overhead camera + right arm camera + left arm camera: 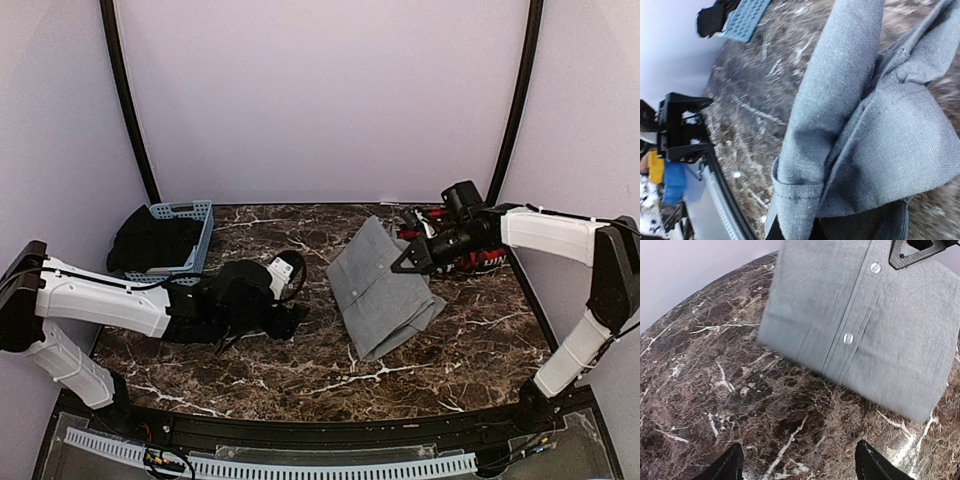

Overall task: Fold and stack the long sleeve shirts
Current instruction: Pick up the square-folded shirt from the center of the board, then turn over the square-folded shirt at the center of the board.

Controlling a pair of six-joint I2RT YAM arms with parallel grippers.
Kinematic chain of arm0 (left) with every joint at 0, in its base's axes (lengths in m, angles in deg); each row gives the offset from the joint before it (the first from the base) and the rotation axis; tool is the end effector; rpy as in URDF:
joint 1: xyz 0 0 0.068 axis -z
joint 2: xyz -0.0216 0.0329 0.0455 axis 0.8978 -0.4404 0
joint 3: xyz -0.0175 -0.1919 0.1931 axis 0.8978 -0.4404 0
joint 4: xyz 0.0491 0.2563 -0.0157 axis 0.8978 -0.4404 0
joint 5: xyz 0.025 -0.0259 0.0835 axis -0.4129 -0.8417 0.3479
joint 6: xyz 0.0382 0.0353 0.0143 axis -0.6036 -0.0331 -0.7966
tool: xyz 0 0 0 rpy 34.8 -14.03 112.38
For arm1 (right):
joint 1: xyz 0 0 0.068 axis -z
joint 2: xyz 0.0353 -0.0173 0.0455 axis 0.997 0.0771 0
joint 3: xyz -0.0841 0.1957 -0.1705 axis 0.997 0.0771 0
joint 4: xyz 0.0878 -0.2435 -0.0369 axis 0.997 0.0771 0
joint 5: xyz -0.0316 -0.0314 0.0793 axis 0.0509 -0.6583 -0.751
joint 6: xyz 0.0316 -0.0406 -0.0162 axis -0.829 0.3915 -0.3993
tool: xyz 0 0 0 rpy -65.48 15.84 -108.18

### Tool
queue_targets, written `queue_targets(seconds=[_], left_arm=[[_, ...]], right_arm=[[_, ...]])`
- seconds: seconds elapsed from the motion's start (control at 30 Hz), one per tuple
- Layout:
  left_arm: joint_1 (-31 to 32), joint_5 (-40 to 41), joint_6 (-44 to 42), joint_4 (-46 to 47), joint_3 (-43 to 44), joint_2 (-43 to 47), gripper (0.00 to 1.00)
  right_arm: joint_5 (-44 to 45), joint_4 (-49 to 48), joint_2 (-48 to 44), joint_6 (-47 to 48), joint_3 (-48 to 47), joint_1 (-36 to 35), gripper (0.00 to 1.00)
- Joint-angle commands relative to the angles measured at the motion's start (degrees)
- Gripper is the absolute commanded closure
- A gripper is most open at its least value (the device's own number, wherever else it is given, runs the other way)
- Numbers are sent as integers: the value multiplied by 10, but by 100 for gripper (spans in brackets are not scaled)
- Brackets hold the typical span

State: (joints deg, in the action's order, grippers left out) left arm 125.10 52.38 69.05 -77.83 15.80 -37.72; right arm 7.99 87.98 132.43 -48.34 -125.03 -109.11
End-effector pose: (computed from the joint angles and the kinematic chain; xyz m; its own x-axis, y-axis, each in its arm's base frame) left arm 0.1633 -0.2712 0.2140 -0.3579 0.3050 -0.8826 0.6207 0.7838 0.0192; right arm 0.2936 0.1552 0.2282 -0.8520 -0.2279 -0.4713 -0.5138 0.5369 0.6692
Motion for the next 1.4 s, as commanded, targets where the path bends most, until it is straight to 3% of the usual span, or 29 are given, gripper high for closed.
queue_targets(seconds=[0.0, 0.3, 0.57, 0.97, 1.13, 1.37], left_arm=[[-19, 57, 22, -56, 20, 45, 24], [-92, 51, 46, -136, 32, 88, 22], [-119, 54, 48, -161, 37, 82, 21], [-169, 70, 140, -241, 51, 60, 21], [-203, 59, 148, -254, 40, 79, 20], [-240, 44, 141, -254, 28, 87, 20]], right_arm=[[279, 169, -79, 11, -84, 8, 100], [608, 374, -83, -26, -243, -21, 100], [841, 534, 40, -148, -348, -156, 100], [804, 536, 268, -191, -436, -361, 100], [772, 535, 346, -197, -520, -426, 89], [742, 536, 416, -201, -589, -479, 63]])
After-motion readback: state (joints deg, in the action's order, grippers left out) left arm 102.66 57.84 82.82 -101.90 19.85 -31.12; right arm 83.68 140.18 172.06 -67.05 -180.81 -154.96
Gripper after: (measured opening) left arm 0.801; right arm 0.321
